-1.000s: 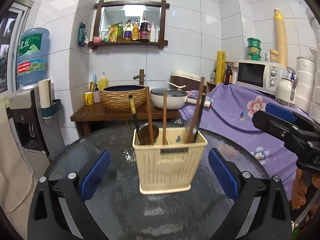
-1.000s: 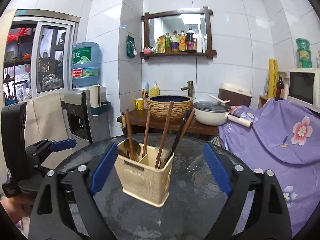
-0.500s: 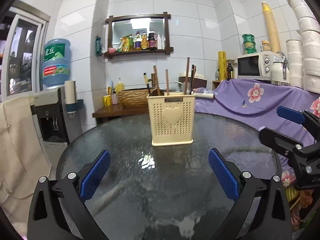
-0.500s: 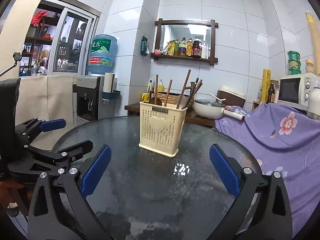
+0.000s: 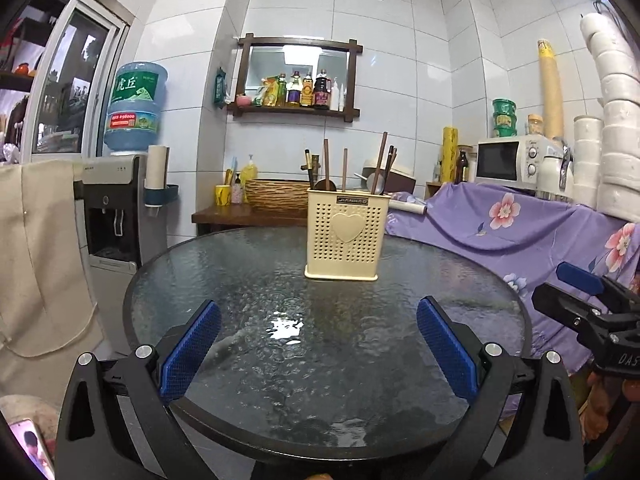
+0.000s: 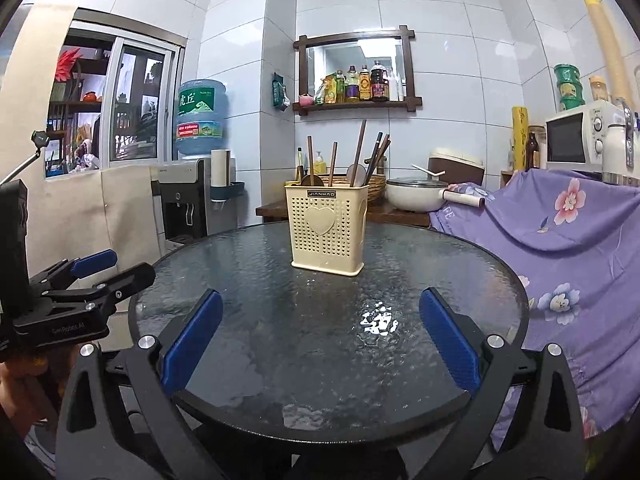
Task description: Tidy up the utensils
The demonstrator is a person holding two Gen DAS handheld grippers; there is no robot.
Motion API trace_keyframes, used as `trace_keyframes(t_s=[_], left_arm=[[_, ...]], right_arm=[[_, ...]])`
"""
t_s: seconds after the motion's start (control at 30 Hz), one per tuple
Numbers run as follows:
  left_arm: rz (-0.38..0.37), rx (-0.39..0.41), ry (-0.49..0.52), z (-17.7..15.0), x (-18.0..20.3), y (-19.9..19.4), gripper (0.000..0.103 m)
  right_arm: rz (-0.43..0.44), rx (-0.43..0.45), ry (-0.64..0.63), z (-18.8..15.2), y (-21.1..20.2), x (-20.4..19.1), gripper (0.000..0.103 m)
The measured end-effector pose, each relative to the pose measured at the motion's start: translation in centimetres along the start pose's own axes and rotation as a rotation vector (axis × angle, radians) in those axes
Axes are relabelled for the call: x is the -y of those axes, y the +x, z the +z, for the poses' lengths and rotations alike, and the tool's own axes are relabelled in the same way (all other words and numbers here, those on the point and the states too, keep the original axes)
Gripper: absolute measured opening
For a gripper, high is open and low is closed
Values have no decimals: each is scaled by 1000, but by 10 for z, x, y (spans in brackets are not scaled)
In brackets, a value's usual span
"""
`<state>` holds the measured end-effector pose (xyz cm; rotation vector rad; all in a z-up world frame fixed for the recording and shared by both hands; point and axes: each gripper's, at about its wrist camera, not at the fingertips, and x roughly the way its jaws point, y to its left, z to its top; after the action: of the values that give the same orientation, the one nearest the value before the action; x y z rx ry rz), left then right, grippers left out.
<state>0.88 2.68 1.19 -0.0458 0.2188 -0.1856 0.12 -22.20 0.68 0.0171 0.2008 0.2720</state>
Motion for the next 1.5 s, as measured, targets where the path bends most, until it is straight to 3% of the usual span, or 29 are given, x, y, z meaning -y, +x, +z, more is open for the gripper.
trace_keyframes(t_s=[0.7, 1.5], left_arm=[[40, -20, 3, -1, 0, 2, 96], [-6, -57, -10, -3, -1, 3, 96]], right_arm=[[8, -30, 16, -1, 3, 1, 97], [10, -34, 25, -4, 4, 0, 97]])
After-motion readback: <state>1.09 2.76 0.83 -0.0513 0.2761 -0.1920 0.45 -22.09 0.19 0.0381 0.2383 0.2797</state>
